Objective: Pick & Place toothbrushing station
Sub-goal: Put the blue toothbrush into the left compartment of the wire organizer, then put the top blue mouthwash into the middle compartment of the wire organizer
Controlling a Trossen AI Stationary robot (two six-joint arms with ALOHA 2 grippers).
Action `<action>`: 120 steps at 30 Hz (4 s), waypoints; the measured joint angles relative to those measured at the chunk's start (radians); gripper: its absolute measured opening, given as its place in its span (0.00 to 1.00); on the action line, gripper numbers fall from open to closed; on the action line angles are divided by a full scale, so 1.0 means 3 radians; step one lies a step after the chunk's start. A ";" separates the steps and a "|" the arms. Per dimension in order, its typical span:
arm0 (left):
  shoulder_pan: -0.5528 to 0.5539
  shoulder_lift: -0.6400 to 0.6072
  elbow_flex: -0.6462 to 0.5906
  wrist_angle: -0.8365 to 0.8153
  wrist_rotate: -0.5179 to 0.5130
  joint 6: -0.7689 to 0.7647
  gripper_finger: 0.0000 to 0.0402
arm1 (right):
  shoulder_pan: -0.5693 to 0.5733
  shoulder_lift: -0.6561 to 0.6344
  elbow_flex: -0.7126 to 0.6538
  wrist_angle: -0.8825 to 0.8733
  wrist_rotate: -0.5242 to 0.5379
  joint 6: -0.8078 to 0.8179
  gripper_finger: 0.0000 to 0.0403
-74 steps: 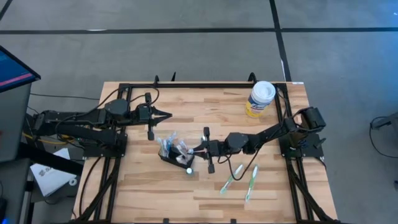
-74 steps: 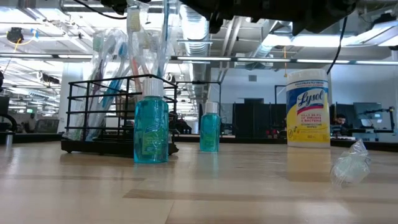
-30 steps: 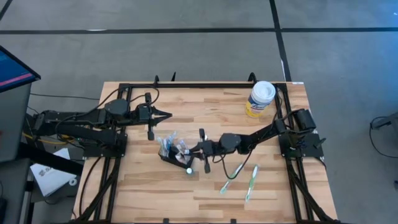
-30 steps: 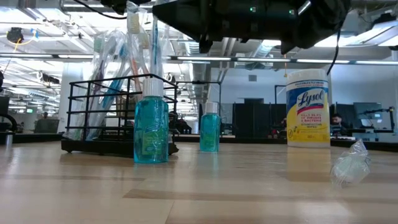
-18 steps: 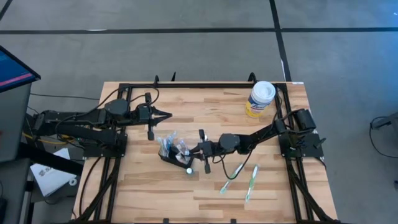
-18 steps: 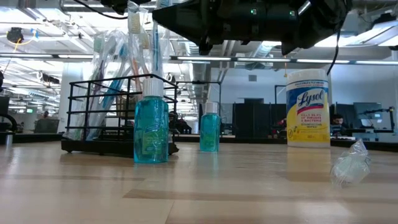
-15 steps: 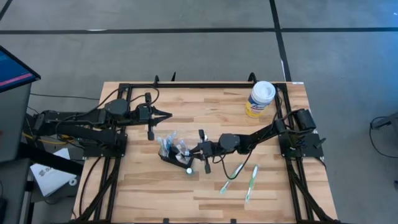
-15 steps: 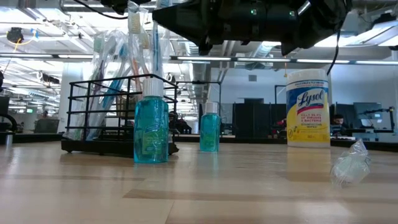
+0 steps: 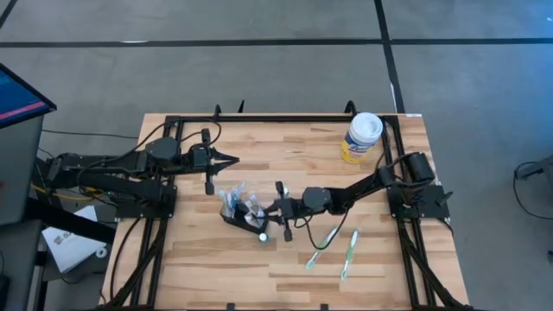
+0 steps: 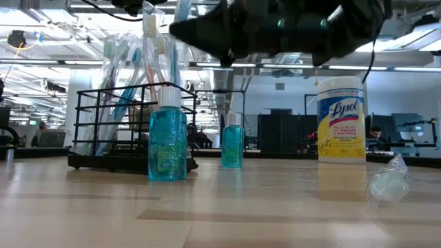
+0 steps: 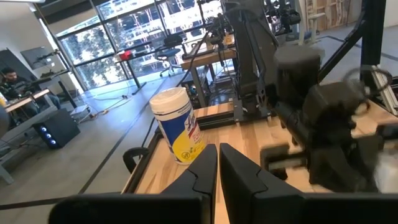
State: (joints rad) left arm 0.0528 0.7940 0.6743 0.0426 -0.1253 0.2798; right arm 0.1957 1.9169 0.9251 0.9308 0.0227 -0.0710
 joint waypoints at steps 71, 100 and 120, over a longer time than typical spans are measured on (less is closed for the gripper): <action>0.0000 0.0000 0.0000 -0.0035 0.0000 0.0000 0.03 | -0.0263 -0.0797 -0.0305 -0.1665 0.0405 0.0401 0.27; 0.0000 -0.0001 0.0000 -0.0026 0.0000 0.0000 0.03 | -0.0313 -0.1126 -0.0856 -0.1998 0.0827 0.1028 0.27; 0.0000 0.0000 0.0000 -0.0021 0.0000 0.0000 0.03 | -0.0344 -0.0551 -0.0846 -0.1581 0.0787 0.1088 0.27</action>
State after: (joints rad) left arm 0.0528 0.7940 0.6743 0.0364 -0.1253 0.2798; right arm 0.0926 1.7515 0.6712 0.4566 0.2588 0.2554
